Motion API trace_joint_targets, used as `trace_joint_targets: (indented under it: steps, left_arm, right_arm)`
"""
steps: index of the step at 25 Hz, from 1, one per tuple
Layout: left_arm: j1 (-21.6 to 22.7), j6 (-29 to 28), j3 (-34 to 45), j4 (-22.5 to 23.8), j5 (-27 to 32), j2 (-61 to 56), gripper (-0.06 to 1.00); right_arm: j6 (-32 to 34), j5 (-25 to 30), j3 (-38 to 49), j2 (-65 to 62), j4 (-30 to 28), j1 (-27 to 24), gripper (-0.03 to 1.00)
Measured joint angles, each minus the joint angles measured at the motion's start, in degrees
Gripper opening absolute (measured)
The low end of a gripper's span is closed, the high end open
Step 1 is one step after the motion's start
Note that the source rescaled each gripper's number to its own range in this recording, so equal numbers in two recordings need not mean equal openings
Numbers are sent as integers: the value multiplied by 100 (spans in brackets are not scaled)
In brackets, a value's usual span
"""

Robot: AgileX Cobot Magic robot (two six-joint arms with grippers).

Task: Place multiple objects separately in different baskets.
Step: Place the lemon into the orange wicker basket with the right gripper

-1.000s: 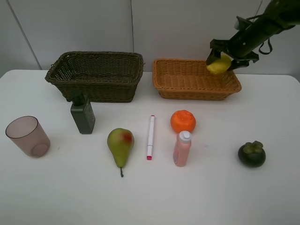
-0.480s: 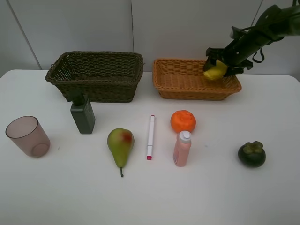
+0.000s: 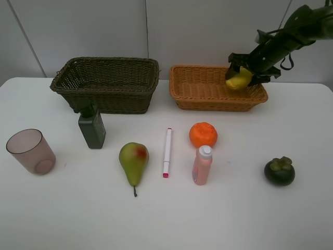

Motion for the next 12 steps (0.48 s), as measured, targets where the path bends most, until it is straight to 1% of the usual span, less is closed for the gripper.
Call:
trace_joint_targets:
  steps: [3, 4, 7, 12]
  left_arm:
    - [0, 0, 0, 0, 0, 0, 100]
    - [0, 0, 0, 0, 0, 0, 100]
    - [0, 0, 0, 0, 0, 0, 100]
    - [0, 0, 0, 0, 0, 0, 100]
  right_arm:
    - [0, 77, 0, 14, 10, 20, 92]
    - [0, 84, 0, 1, 10, 34, 95]
    - [0, 97, 0, -66, 10, 103, 98]
    - [0, 103, 0, -272, 10, 235, 99]
